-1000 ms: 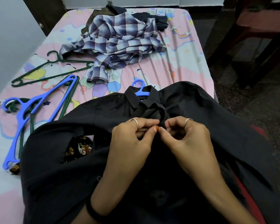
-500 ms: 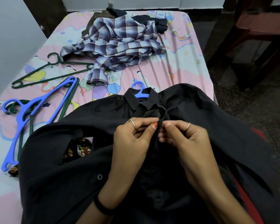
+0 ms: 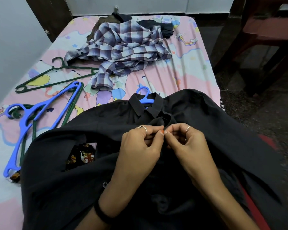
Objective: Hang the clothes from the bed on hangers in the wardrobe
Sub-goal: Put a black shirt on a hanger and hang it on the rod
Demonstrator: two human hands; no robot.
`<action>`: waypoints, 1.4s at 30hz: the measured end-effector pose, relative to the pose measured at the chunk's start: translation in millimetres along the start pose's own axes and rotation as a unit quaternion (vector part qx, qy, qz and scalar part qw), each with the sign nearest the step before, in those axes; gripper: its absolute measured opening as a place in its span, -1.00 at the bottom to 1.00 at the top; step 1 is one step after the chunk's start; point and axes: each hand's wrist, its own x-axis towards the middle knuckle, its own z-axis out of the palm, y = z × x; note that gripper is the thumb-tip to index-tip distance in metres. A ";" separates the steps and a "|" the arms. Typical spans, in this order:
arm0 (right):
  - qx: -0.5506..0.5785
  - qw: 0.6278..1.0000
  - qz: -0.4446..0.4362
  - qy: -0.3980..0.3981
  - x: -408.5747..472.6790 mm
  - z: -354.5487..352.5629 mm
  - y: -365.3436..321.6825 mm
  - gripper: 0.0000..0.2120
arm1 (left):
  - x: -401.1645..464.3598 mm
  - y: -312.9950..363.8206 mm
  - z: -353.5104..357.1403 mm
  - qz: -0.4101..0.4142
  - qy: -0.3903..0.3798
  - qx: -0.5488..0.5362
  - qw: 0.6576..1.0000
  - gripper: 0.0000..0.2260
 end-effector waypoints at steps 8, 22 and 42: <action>-0.046 0.994 -0.095 0.038 -6.2 6.9 -4.3 -0.94 | 9.1 2.3 2.0 0.004 0.039 0.008 0.999 -0.97; 0.235 0.958 0.086 -0.138 39.5 -12.3 -28.3 -0.87 | 43.9 5.0 5.9 -0.051 -0.001 -0.200 0.979 -0.89; -0.429 0.881 -0.200 -0.026 5.7 -6.0 10.2 -0.85 | 110.8 -2.6 4.9 -0.062 -0.129 -0.018 0.989 -0.95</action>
